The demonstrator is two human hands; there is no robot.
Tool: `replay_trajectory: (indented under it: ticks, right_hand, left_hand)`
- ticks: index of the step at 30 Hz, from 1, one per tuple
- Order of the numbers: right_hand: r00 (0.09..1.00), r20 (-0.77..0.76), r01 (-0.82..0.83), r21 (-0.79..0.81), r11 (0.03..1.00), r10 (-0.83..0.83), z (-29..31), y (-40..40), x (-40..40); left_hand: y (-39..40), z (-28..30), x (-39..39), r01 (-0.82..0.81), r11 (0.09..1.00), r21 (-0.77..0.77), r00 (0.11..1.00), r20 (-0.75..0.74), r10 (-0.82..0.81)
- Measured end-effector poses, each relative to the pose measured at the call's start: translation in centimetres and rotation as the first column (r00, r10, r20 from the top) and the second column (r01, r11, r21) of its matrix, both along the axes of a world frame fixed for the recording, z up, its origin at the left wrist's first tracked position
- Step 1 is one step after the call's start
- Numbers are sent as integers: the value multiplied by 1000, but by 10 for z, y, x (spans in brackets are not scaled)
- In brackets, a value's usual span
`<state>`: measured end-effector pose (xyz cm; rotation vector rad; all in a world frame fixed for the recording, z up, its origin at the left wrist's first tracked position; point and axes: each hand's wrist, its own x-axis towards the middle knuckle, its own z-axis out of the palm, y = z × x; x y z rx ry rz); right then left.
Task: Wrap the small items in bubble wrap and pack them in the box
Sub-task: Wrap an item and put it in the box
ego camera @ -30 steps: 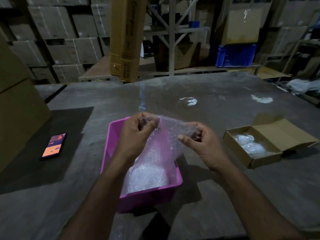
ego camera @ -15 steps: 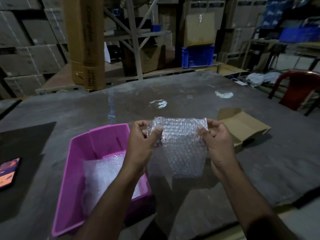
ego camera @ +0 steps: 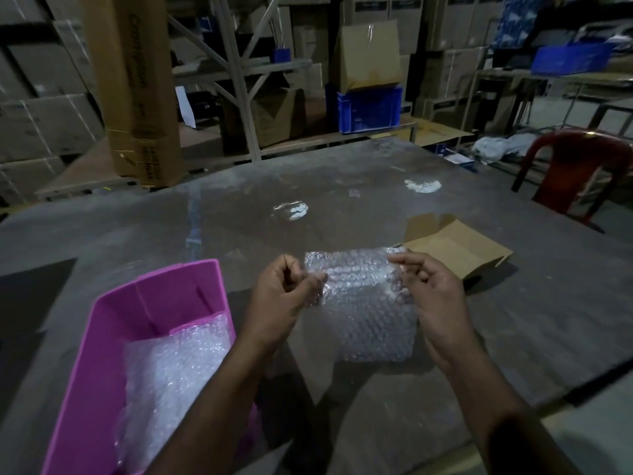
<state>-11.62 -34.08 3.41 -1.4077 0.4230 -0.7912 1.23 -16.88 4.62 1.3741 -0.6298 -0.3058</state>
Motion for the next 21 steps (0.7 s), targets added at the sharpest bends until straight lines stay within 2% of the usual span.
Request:
replay_trajectory:
  ticks: [4,9,15,18,21]
  right_hand:
    - [1000,1,-26,74,997,26,0,-12,-4]
    - [996,-61,-70,2,998,70,-3,-29,-10]
    - [997,-34,-62,14,998,63,-10,-52,-4]
    - [997,-26,-66,3,998,67,-13,-64,-1]
    - [997,-29,-66,-27,997,66,-13,-77,2]
  left_hand:
    - [-15,-10,5,-97,995,-5,995,-23,97]
    - [-30,-19,10,-135,991,18,991,25,134]
    - [-44,-12,-1,-56,998,21,993,107,53]
    - [-51,-14,-1,-6,996,90,974,227,-15]
    - [-61,-18,3,7,984,176,970,236,-49]
